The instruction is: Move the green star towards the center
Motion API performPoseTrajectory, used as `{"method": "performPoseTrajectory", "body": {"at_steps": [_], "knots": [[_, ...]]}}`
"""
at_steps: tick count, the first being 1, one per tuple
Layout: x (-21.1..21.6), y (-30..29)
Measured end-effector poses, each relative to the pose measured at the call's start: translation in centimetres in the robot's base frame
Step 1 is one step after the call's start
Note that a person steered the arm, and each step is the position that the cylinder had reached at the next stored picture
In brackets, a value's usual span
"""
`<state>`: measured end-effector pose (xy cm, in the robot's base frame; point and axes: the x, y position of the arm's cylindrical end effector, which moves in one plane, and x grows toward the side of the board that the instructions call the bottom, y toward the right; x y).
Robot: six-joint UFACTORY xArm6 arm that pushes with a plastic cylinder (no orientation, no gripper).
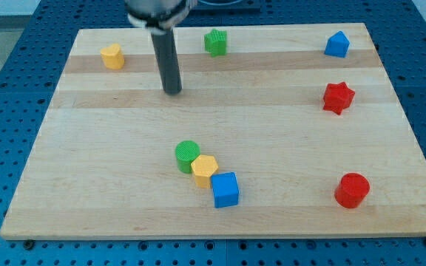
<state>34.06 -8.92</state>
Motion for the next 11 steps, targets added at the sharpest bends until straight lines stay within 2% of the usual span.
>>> {"method": "performPoseTrajectory", "body": {"at_steps": [2,3,4,5,7,8,9,10,11], "knots": [[-12.6,0.1],[-14.9,0.2],[-14.9,5.5],[-14.9,8.2],[-14.8,9.4],[-14.5,9.0],[-10.9,6.7],[-5.3,4.6],[2.3,4.4]]}}
